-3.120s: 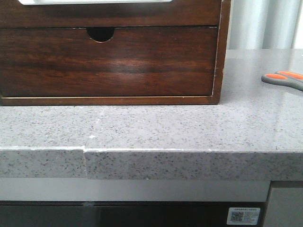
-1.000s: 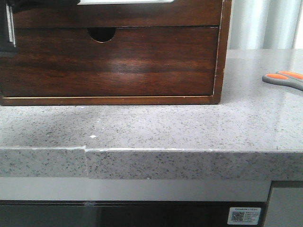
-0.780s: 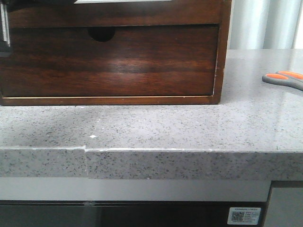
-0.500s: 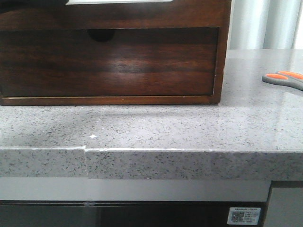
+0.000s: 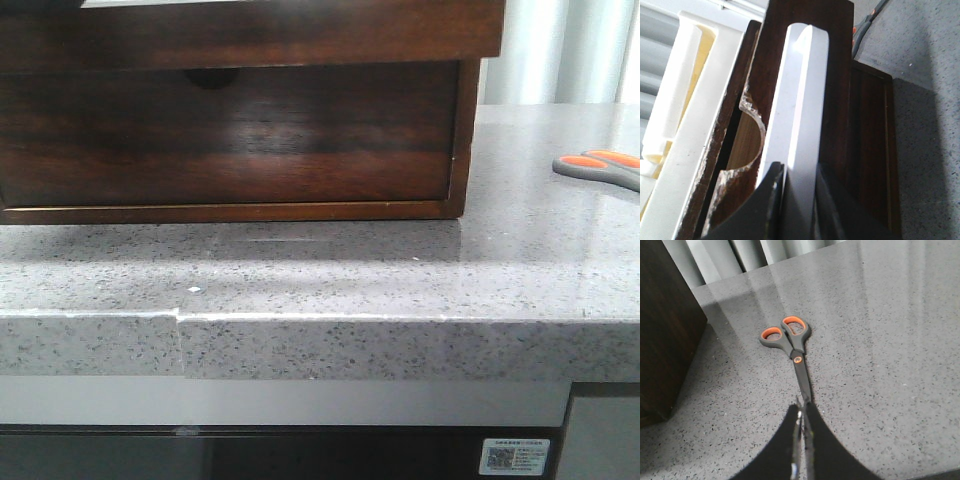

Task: Put scissors in drawer with both arms
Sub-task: 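Pull the drawer open toward the robot with the left gripper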

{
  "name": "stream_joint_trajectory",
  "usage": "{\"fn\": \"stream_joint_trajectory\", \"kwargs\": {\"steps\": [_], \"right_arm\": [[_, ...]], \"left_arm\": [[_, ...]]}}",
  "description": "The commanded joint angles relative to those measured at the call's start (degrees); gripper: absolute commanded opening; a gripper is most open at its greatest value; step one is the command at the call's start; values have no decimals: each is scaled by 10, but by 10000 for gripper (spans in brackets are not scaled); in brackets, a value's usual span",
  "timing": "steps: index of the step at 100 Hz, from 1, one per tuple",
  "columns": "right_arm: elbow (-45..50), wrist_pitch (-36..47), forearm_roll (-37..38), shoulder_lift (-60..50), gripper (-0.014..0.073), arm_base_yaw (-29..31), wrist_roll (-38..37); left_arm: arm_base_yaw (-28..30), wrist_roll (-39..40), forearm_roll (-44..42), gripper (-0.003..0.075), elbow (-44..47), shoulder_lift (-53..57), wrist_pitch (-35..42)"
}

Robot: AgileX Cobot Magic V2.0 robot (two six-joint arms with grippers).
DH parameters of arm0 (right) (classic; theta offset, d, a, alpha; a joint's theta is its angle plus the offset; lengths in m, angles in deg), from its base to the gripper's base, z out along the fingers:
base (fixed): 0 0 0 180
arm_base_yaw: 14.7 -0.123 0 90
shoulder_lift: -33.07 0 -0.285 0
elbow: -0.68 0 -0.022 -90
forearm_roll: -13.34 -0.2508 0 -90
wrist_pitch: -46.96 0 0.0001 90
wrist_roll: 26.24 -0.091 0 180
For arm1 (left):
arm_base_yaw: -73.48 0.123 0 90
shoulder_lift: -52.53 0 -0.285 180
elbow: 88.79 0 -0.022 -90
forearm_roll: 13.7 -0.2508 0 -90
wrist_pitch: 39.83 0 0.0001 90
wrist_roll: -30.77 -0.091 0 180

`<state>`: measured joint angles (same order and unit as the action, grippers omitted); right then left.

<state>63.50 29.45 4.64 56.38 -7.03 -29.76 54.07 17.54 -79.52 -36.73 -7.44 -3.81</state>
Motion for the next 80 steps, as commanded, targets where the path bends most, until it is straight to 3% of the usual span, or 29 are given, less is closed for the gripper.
{"fn": "stream_joint_trajectory", "kwargs": {"steps": [1,12,37,63,80], "right_arm": [[-19,45,-1,10,-50,-1,3],[-19,45,-1,10,-50,-1,3],[-19,45,-1,10,-50,-1,3],[-19,41,-1,10,-50,-1,3],[-19,41,-1,10,-50,-1,3]], "left_arm": [[-4,41,59,-18,-6,16,51],[-4,45,59,1,-6,14,55],[-4,45,59,182,-6,14,63],[-4,80,-17,184,-4,14,66],[-4,94,-18,199,-4,15,95]]}}
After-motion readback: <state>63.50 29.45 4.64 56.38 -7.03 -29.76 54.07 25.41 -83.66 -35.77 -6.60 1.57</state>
